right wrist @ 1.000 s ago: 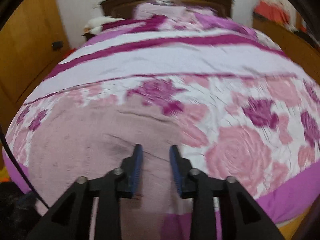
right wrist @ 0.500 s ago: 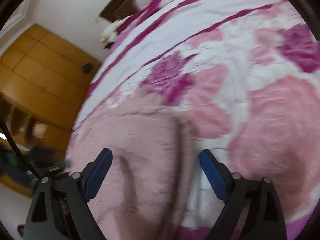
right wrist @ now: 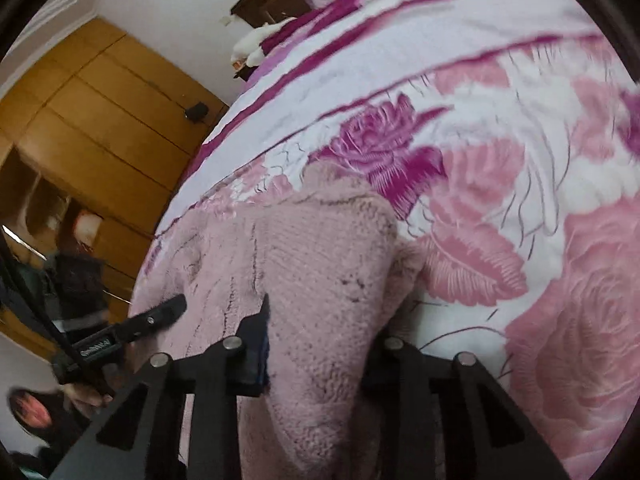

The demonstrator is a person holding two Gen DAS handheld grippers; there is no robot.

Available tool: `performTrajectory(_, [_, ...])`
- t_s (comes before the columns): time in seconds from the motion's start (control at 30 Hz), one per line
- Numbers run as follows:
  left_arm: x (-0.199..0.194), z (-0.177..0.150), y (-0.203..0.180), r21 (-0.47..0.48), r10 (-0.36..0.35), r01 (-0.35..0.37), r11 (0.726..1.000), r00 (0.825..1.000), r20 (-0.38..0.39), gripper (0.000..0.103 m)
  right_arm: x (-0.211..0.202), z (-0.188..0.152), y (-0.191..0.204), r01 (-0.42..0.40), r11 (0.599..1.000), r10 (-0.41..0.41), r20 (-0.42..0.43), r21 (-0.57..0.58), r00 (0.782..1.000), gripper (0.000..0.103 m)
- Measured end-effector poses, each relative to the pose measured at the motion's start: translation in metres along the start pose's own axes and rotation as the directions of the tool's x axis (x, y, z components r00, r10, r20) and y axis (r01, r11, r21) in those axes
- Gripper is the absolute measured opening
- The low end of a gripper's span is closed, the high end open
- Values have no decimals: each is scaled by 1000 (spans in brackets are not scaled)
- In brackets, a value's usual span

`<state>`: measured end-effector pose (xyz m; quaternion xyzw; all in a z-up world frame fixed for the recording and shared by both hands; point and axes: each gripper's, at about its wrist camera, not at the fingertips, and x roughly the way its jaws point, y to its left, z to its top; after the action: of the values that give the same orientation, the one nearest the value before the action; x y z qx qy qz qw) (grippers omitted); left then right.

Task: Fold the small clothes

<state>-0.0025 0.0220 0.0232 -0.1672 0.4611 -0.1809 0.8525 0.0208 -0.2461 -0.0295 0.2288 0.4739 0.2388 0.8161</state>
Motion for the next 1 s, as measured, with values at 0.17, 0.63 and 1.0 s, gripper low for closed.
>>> performTrajectory(0.17, [-9,5,-11,65,49,-50,997,999,23,10,-24,6,11,26,999,-24,42,-31,999,31])
performTrajectory(0.63, [1,72,-6,97,70,-74,993,996,47,11,-18,69,26,69,991,-63,60,-115,996,31])
performTrajectory(1.0, [33,116,4,132,120,-128,983,991,64,11,8,122,18,93,986,-84,66,-138,994,28])
